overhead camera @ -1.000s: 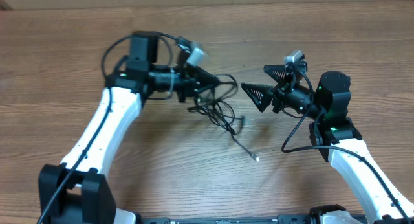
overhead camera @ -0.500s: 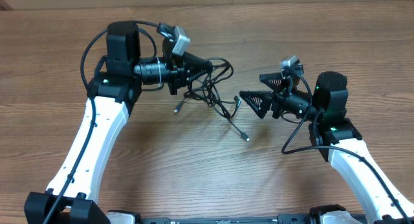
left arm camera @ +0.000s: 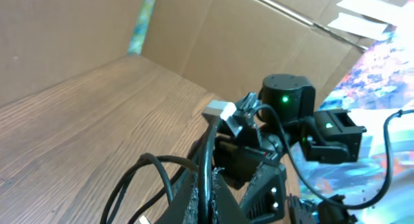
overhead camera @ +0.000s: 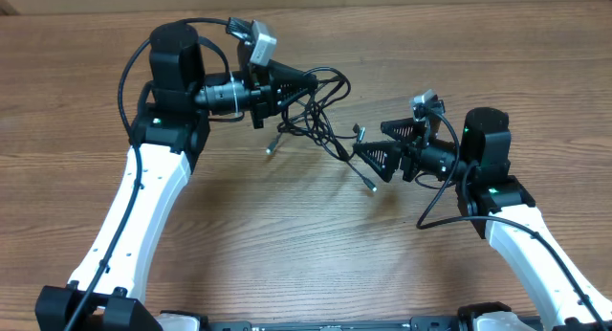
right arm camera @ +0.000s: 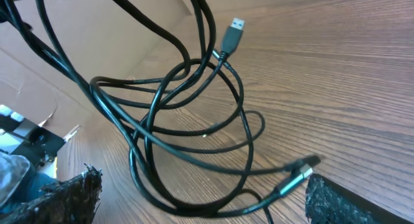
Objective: Untangle cables
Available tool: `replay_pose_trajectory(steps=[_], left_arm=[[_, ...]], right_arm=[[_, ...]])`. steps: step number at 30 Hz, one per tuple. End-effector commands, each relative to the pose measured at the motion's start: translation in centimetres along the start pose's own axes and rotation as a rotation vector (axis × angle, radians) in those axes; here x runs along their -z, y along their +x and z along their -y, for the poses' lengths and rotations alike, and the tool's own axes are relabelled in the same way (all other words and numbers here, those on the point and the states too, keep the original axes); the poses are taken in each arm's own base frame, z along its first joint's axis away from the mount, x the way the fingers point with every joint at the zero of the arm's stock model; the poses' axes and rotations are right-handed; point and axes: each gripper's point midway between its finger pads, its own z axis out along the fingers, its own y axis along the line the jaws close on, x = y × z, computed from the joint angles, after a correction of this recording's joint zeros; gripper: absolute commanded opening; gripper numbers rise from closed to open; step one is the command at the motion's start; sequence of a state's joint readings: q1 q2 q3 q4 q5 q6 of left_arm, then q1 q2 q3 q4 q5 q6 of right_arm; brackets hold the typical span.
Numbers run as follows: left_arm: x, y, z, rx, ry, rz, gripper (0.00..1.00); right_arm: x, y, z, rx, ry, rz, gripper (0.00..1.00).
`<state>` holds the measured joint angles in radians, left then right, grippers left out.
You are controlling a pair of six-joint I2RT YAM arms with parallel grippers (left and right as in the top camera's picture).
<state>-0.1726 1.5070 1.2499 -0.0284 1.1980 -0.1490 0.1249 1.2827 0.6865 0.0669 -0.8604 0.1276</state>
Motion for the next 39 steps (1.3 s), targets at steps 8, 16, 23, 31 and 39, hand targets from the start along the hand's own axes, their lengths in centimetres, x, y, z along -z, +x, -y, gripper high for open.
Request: replay_pose_trajectory(steps=[8,16,23,31,39], left_arm=[[-2.1,-2.5,4.8,-0.049,0.121,0.029,0.04],[-2.4,-4.3,6.3,-0.056,0.162,0.074,0.04],[-1.3,-7.6,8.6,-0.100,0.216,0.167,0.04],[1.1,-10.0,9.5,-0.125,0.228,0.241,0.04],[3.5,-10.7,8.2,-0.094,0.185,0.253,0.04]], right_arm=[[-0.2,-0.4,-2.4,0.034,-0.093,-0.008,1.00],[-1.3,0.5,-3.0,0.040,-0.080,-0.036,1.00],[-2.5,2.3,-1.7,0.013,0.060,-0.089,0.89],[-2.1,3.1,0.8,-0.017,0.210,-0.111,0.12],[-1.7,3.7,2.1,-0.034,0.285,-0.128,0.16]])
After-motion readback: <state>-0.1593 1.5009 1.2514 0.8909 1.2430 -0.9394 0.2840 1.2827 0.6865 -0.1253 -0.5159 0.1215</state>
